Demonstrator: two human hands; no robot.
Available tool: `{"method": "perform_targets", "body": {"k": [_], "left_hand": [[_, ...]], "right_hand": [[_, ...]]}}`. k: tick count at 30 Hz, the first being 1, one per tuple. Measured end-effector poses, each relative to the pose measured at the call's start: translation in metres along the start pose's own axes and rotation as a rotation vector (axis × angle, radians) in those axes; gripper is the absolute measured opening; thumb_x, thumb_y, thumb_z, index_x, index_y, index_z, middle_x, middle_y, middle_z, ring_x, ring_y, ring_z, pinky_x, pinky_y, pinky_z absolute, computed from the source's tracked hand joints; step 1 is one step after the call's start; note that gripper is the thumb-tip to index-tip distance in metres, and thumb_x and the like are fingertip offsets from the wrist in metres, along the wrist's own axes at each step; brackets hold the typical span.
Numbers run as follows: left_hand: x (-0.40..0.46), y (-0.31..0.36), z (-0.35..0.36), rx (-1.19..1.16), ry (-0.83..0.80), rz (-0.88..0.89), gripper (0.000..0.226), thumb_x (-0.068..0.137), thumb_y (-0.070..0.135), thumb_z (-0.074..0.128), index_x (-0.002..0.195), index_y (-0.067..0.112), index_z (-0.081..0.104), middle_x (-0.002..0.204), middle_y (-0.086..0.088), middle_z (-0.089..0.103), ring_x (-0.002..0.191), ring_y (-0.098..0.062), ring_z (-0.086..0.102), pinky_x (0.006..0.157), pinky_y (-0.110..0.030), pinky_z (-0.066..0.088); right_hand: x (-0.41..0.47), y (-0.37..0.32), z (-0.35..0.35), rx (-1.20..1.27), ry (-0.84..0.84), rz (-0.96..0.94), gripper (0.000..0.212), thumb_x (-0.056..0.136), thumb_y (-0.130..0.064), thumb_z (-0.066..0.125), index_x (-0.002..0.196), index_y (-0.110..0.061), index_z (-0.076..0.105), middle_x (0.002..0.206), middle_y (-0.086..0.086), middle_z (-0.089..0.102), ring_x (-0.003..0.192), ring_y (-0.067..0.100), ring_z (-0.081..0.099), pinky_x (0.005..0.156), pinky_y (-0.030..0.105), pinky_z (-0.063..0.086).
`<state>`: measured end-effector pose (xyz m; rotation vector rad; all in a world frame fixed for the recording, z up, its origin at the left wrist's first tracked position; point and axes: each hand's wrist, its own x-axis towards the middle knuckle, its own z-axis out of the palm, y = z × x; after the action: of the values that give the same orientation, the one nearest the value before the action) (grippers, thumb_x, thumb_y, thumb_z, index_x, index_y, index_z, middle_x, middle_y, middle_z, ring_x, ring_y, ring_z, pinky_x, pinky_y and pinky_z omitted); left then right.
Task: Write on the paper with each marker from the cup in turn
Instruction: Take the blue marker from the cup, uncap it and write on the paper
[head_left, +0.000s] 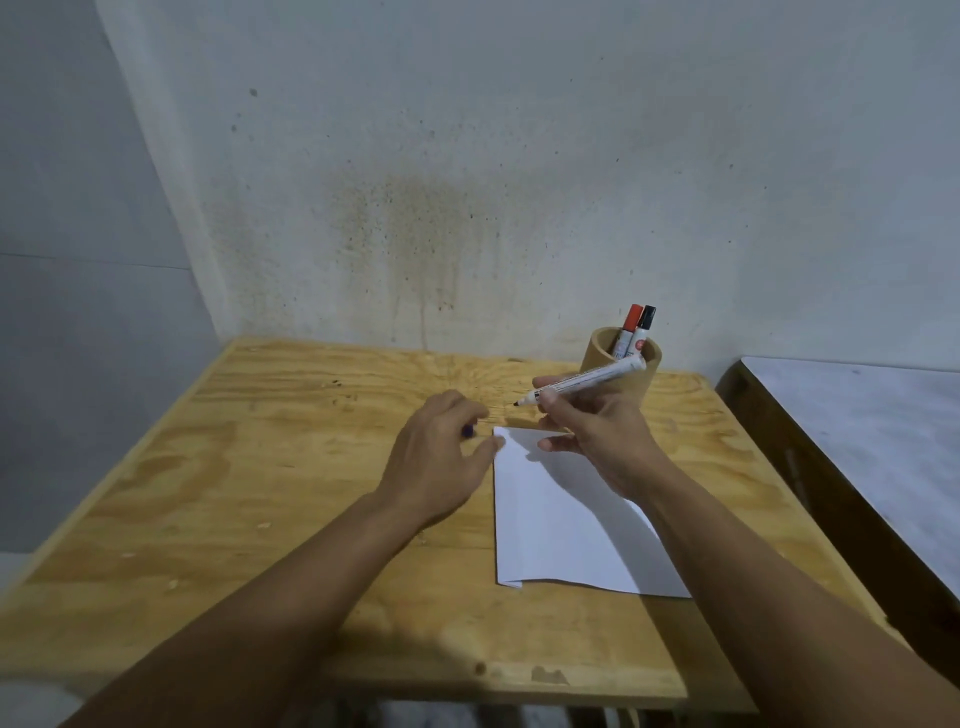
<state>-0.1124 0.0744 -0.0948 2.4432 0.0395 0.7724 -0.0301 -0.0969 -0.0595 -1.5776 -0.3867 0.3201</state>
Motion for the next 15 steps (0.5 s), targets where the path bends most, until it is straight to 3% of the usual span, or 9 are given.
{"method": "perform_targets", "body": {"k": [5, 11, 15], "left_hand": [[-0.014, -0.005, 0.007, 0.052, -0.203, 0.055, 0.049, 0.072, 0.053, 0.064, 0.101, 0.014, 0.071, 0.102, 0.001, 0.066, 0.098, -0.017, 0.053, 0.087, -0.042, 0.045], [-0.015, -0.007, 0.010, 0.162, -0.240, 0.077, 0.061, 0.072, 0.063, 0.054, 0.109, 0.016, 0.068, 0.111, 0.003, 0.063, 0.106, -0.016, 0.047, 0.092, -0.037, 0.040], [-0.017, -0.008, 0.012, 0.192, -0.246, 0.093, 0.057, 0.078, 0.059, 0.054, 0.115, 0.018, 0.064, 0.117, 0.005, 0.059, 0.110, -0.014, 0.044, 0.095, -0.034, 0.036]], "right_hand": [[0.011, 0.009, 0.013, -0.054, 0.073, -0.026, 0.007, 0.088, -0.003, 0.067, 0.084, 0.003, 0.069, 0.082, 0.019, 0.071, 0.074, 0.024, 0.072, 0.061, 0.030, 0.061], [0.021, 0.022, 0.021, -0.224, 0.113, -0.067, 0.009, 0.072, -0.003, 0.074, 0.077, 0.003, 0.068, 0.080, 0.025, 0.072, 0.082, 0.040, 0.072, 0.076, 0.054, 0.060], [0.020, 0.031, 0.021, -0.196, 0.128, -0.086, 0.007, 0.075, 0.005, 0.069, 0.077, 0.010, 0.065, 0.078, 0.031, 0.068, 0.069, 0.029, 0.068, 0.074, 0.052, 0.058]]}}
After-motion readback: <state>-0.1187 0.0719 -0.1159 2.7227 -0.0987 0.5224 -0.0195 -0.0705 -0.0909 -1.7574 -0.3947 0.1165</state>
